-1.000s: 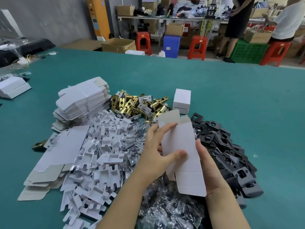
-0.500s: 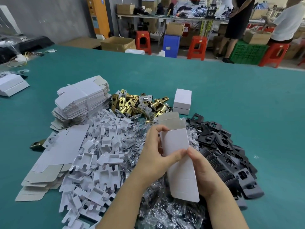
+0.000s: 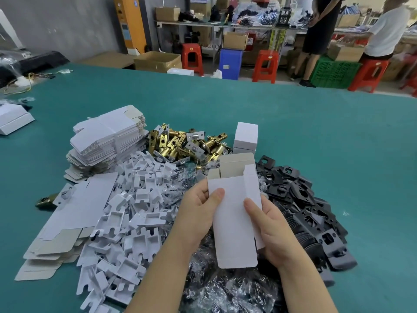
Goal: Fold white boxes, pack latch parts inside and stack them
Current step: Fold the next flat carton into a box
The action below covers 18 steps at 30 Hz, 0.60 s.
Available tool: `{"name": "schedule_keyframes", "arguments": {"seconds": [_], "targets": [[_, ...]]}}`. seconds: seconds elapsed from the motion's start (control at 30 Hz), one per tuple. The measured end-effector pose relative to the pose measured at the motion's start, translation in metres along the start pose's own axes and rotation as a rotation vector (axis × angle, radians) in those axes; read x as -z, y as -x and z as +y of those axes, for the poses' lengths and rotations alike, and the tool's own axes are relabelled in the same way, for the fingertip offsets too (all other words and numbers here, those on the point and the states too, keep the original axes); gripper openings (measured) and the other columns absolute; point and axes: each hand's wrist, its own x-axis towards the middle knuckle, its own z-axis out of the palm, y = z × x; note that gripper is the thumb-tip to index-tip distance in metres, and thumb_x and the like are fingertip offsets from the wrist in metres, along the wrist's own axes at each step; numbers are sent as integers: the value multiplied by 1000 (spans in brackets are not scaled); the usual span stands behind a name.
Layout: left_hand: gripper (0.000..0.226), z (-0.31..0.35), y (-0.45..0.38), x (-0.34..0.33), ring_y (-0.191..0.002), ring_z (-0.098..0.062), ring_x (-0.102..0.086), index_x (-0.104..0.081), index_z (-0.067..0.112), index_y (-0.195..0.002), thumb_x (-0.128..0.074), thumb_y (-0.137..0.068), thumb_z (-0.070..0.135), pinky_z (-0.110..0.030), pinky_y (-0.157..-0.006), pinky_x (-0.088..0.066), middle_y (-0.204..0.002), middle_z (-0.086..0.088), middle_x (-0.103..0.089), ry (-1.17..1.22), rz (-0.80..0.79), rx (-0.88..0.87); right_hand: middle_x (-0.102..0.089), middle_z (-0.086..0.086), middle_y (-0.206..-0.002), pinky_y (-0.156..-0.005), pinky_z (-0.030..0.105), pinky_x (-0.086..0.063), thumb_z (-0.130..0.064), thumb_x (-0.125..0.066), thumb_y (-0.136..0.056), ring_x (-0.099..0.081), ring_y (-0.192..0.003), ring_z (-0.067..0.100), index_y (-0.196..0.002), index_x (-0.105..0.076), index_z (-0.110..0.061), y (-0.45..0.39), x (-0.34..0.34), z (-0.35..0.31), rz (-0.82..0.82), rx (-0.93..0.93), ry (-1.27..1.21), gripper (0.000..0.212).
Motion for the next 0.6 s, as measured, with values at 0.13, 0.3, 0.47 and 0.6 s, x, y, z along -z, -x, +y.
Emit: {"name": "schedule_keyframes", "arguments": {"seconds": [0.13,0.3,0.47,0.6], "targets": [[21,-1,-2,2,-93,-17,-74,-72,21,-113,-57,-103,9,-28,-73,-61,-104,-2,-78,2,12,-3,-75,11,-118,-77,33,-61,-48,-80,-80,-75,-102,26,-114,-75,-30,-1,-3,-4,48,17,11,39],[35,-2,-6,7,-105,-15,-72,-65,26,-127,-71,-95,14,-28,-78,-60,-114,4,-76,10,3,-55,-75,13,-119,-79,38,-61,-32,-76,-87,-72,-108,34,-137,-54,-37,-2,0,-4,98,94,51,54],[61,-3,-8,12,-107,-18,-72,-61,27,-133,-80,-77,41,-31,-80,-61,-117,2,-76,10,-35,-63,-69,4,-134,-84,34,-60,-23,-62,-95,-69,-116,26,-148,-42,-53,0,0,-4,0,103,99,64],[60,-3,-10,19,-105,-19,-74,-61,33,-130,-82,-74,45,-29,-78,-60,-114,0,-77,25,-59,-57,-70,4,-132,-82,31,-59,-23,-60,-95,-70,-113,23,-144,-46,-54,2,1,-5,-24,95,110,60]]}}
